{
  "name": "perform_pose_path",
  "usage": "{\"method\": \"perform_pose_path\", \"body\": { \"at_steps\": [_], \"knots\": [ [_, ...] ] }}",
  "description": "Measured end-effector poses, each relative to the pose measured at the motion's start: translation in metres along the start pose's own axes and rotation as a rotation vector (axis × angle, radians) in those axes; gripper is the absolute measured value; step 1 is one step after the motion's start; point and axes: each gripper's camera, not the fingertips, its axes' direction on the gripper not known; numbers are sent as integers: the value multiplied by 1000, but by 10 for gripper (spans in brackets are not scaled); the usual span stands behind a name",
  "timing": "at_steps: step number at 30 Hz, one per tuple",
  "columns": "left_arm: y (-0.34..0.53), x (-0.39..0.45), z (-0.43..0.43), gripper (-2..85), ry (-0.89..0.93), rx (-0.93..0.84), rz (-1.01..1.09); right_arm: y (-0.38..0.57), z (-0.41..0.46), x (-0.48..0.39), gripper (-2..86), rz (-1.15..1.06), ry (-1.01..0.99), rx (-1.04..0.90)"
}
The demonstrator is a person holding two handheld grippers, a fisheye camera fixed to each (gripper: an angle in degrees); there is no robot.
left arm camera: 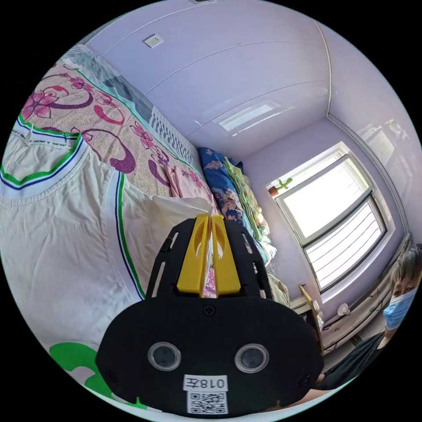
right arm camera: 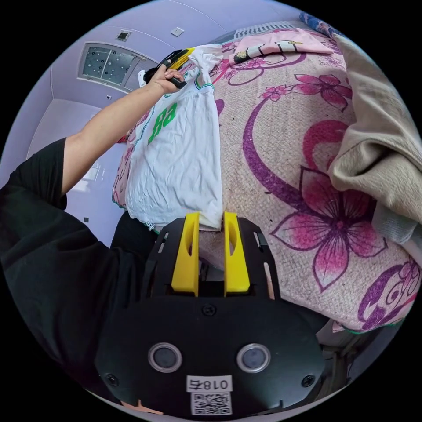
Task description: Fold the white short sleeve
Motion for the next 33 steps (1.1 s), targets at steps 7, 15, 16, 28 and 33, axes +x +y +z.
{"method": "perform_pose_path", "body": {
  "at_steps": [7, 15, 16, 28, 33],
  "knots": [
    [39, -47, -22, -10, 55, 62, -50, 13, -10, -14, 11, 24, 40, 56],
    [90, -90, -138, -10, 89, 291, -22, 7, -40, -121, 6, -379, 67, 87],
    [105, -101, -168, -10, 77, 344, -18, 5, -35, -141, 6, -464, 74, 41],
    [243, -229, -251, -8, -60, 423, -305, 7, 54, -212, 11, -641, 212, -244],
    [247, -212, -256, 4, -123, 380, -161, 11, 26, -232, 27, -655, 127, -166]
  ]
}}
